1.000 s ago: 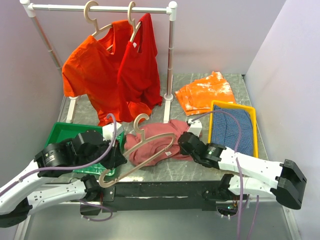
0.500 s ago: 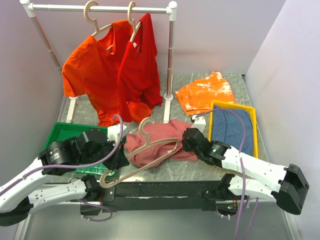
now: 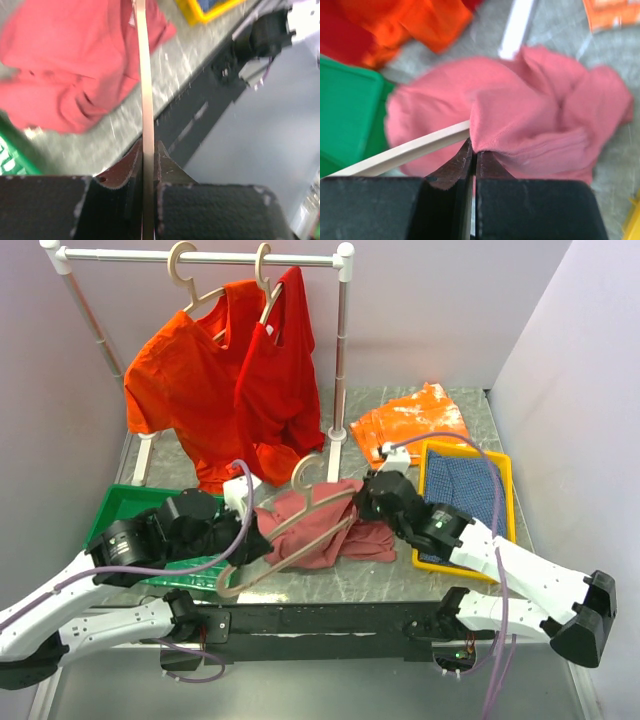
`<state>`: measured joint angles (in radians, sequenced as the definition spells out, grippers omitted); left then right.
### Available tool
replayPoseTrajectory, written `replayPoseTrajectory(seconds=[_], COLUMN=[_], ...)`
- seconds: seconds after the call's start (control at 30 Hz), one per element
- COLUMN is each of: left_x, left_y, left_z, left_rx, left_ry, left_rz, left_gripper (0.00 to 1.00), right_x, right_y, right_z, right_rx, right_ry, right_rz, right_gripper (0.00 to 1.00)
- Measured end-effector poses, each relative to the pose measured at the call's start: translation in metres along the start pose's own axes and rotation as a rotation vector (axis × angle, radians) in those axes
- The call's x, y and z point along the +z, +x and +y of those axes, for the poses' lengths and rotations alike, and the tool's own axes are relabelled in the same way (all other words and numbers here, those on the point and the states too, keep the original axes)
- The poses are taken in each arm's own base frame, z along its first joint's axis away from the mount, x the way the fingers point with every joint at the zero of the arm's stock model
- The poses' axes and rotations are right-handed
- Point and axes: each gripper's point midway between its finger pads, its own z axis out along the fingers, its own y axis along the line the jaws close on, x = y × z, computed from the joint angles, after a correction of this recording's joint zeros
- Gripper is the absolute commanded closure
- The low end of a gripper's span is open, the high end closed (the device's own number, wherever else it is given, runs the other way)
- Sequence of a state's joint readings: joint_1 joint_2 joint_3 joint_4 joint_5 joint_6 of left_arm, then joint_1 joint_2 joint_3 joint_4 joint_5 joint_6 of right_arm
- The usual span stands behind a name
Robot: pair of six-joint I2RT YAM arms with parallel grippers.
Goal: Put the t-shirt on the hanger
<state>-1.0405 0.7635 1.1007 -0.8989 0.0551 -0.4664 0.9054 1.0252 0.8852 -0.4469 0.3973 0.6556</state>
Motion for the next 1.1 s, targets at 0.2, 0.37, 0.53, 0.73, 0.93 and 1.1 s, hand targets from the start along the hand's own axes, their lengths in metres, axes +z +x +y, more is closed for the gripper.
replayPoseTrajectory(seconds=[0.2, 0.37, 0.53, 0.73, 0.93, 1.1], left_x=[0.038, 0.089, 0.116, 0.118, 0.122, 0.13], left_y=[-0.023, -0.017, -0.017, -0.036, -0.032, -0.029], left_z=[0.006, 0.018, 0.028, 0.023, 0.022, 0.024], left_rx=[0.046, 0.04, 0.007, -0.002, 0.009, 0.014], left_ry=[-0.03, -0.053, -0.074, -0.059, -0.049, -0.05], left_rz=[-0.096, -0.153, -0.231, -0.323, -0.322, -0.319], left_gripper=[0.99, 0.99, 0.99, 0.99, 0.99, 0.99], right_x=[-0.02, -0.026, -0.028, -0.016, -0.004, -0.032], right_y=[-0.052, -0.064, -0.057, -0.049, -0.034, -0.039], right_z=[0.035, 0.056, 0.076, 0.033, -0.013, 0.023], right_rx=[0.009, -0.009, -0.064, -0.049, -0.04, -0.093], right_ry=[-0.08, -0.129, -0.149, -0.054, 0.016, -0.148], right_rz=[-0.072, -0.077, -0.054, -0.067, -0.038, -0.093], right_gripper=[1.0, 1.0, 0.94, 0.74, 0.42, 0.3])
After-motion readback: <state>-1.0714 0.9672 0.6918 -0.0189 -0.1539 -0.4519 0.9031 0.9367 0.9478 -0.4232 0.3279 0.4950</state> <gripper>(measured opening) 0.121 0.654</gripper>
